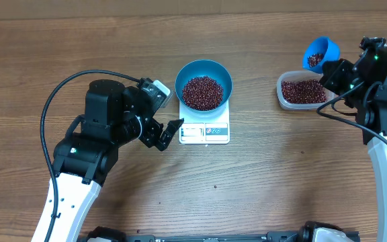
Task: Scoop item into bowl and weigh 150g on scale
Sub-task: 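Lift the scoop and return it to the bean container with the right gripper, then move the scoop back over the teal bowl with the right gripper, then tip the scoop into the teal bowl with the right gripper, then lift the scoop away from the bowl toward the right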
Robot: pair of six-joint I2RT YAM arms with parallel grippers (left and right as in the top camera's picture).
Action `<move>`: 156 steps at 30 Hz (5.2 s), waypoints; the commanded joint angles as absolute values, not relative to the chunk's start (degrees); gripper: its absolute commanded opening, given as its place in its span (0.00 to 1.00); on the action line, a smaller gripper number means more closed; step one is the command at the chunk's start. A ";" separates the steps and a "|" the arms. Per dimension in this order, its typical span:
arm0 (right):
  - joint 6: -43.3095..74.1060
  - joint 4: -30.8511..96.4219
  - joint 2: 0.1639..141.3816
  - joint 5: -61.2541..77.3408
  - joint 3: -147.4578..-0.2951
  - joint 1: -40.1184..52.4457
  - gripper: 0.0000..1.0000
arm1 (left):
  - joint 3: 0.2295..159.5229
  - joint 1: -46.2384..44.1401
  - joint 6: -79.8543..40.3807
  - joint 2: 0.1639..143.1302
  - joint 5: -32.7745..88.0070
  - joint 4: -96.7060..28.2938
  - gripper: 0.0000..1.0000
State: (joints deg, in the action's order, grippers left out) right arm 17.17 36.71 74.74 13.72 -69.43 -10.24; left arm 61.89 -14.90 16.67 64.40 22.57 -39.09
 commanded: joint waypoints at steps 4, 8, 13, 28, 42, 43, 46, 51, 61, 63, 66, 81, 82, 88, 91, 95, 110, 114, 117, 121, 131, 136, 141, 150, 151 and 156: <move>-0.84 38.04 73.30 6.90 -70.89 -10.57 0.04 | 63.26 -14.66 16.27 64.51 23.81 -39.00 1.00; -11.90 38.76 73.30 6.87 -70.89 -10.57 0.04 | 63.26 -14.66 16.27 64.51 23.81 -39.00 1.00; -20.38 40.16 73.30 6.87 -70.89 -10.57 0.04 | 63.26 -14.66 16.27 64.58 23.81 -39.00 1.00; -30.74 40.23 73.43 2.59 -70.87 -10.57 0.04 | 63.26 -14.66 16.29 65.23 23.81 -39.00 0.99; -0.95 33.71 73.41 37.45 -70.89 -10.52 0.04 | 63.26 -14.66 16.27 65.25 23.81 -39.00 1.00; 0.51 31.16 73.41 44.23 -70.89 -10.13 0.04 | 63.26 -14.66 16.27 65.25 23.81 -39.00 1.00; 3.03 26.96 73.41 48.45 -70.89 -6.96 0.04 | 63.26 -14.66 16.27 65.25 23.81 -39.00 1.00; 3.01 26.22 74.17 35.90 -70.89 4.80 0.04 | 63.26 -14.66 16.27 65.25 23.81 -39.00 1.00; 1.21 23.64 84.05 15.35 -70.89 21.32 0.04 | 63.26 -14.66 16.27 65.25 23.81 -39.00 0.99; 0.91 22.63 86.11 12.32 -70.89 23.09 0.04 | 63.26 -14.66 16.27 65.25 23.81 -39.00 1.00; -0.51 21.58 88.23 9.15 -70.89 25.08 0.04 | 63.26 -14.66 16.27 65.25 23.81 -39.00 1.00; -0.43 23.46 93.69 -2.09 -70.85 30.33 0.04 | 63.24 -14.66 16.27 65.25 23.81 -39.00 1.00; -0.43 23.44 93.69 -2.09 -70.85 30.70 0.04 | 63.24 -14.66 16.27 65.25 23.81 -39.00 0.99; -0.40 26.81 93.69 -2.07 -70.85 32.29 0.04 | 63.26 -14.66 16.27 65.25 23.81 -39.00 1.00; -0.19 28.01 93.69 -2.04 -70.85 32.32 0.04 | 63.26 -14.66 16.27 65.25 23.81 -39.00 1.00; 1.30 27.97 93.69 -1.83 -70.85 32.29 0.04 | 63.24 -14.66 16.27 65.25 23.81 -39.00 0.99; 9.47 23.99 93.67 4.62 -70.89 32.12 0.04 | 63.24 -14.66 16.27 65.25 23.81 -39.00 1.00; 10.48 21.65 93.67 4.60 -70.91 32.12 0.04 | 63.26 -14.66 16.27 65.25 23.81 -39.00 1.00; 10.46 20.38 93.67 4.60 -70.91 32.08 0.04 | 63.24 -14.66 16.27 65.25 23.81 -39.00 1.00; 10.48 20.32 93.67 4.60 -70.91 31.75 0.04 | 63.26 -14.66 16.27 65.25 23.81 -39.00 0.99; 10.46 20.18 93.67 4.60 -70.91 31.64 0.04 | 63.26 -14.66 16.27 65.25 23.81 -39.00 1.00; 10.46 20.18 93.67 4.60 -70.91 31.64 0.04 | 63.24 -14.66 16.27 65.25 23.81 -39.00 1.00; 10.46 20.18 93.49 4.58 -70.91 31.64 0.04 | 63.26 -14.66 16.27 65.25 23.81 -39.00 1.00; 10.48 20.21 87.50 4.62 -71.02 28.86 0.04 | 63.26 -14.66 16.27 65.25 23.81 -39.00 0.99; 10.48 20.23 86.76 4.62 -71.02 28.32 0.04 | 63.26 -14.66 16.29 65.25 23.81 -39.00 1.00; 10.37 20.86 82.54 4.58 -71.00 24.29 0.04 | 63.24 -14.66 16.27 65.25 23.81 -39.00 1.00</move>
State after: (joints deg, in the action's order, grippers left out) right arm 10.44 20.69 86.43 4.54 -69.45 26.72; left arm 61.89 -14.90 16.67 65.01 22.57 -39.16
